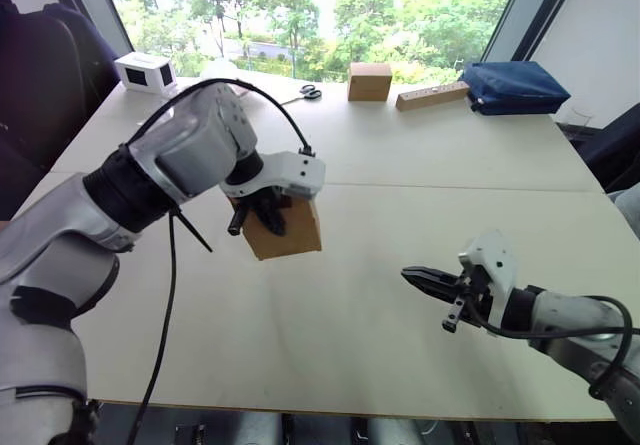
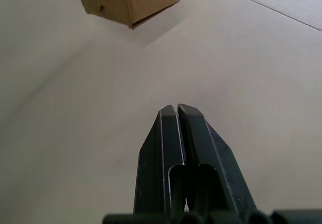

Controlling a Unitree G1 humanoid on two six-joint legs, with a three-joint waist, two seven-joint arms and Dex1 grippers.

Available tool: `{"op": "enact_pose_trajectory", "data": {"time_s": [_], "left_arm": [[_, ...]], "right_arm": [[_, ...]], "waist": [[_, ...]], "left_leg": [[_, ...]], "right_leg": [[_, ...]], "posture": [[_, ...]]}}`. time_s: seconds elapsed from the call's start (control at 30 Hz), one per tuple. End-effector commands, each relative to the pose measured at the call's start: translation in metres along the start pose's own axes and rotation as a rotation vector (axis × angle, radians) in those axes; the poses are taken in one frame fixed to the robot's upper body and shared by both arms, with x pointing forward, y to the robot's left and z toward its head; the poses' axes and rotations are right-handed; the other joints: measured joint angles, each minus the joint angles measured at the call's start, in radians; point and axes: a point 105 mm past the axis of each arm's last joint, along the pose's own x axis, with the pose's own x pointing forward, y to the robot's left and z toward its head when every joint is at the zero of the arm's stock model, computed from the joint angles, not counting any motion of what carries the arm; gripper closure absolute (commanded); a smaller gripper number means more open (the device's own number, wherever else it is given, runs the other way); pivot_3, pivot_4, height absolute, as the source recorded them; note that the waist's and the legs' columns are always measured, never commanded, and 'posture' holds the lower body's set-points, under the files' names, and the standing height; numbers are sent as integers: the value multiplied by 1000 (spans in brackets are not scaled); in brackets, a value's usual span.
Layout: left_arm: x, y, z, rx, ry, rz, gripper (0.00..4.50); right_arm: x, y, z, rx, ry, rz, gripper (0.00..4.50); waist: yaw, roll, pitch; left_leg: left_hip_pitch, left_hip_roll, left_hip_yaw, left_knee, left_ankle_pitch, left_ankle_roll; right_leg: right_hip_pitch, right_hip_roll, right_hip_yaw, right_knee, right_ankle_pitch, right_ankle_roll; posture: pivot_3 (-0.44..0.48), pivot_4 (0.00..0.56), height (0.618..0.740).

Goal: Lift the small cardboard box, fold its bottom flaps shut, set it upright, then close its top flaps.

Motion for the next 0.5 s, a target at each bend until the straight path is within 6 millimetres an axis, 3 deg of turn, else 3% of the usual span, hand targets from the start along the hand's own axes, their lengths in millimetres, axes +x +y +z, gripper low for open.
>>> {"op": "enact_pose_trajectory", "data": {"time_s": [0.03,0.17,0.5], "left_arm": [[0,-2,10,9,24,7,4500],[14,-11,14,51,27,-23,4500],[26,-19,30,67,10,-60,4500]], "right_arm": [[2,-1,-1,-29,-10,-34,4453],[8,-2,-4,-15,-28,-44,4453],[13,-8,-9,-27,-26,-66,4453]], "waist": [[1,0,0],[-1,0,0],[0,0,0]], "left_leg": [[0,0,0,0,0,0],[-2,0,0,2,0,0],[-9,0,-2,11,-2,3]], "right_leg": [[0,0,0,0,0,0],[-1,0,0,1,0,1],[-4,0,-1,4,1,2]], "posture": [[0,150,740],[0,150,740],[0,150,740]]}}
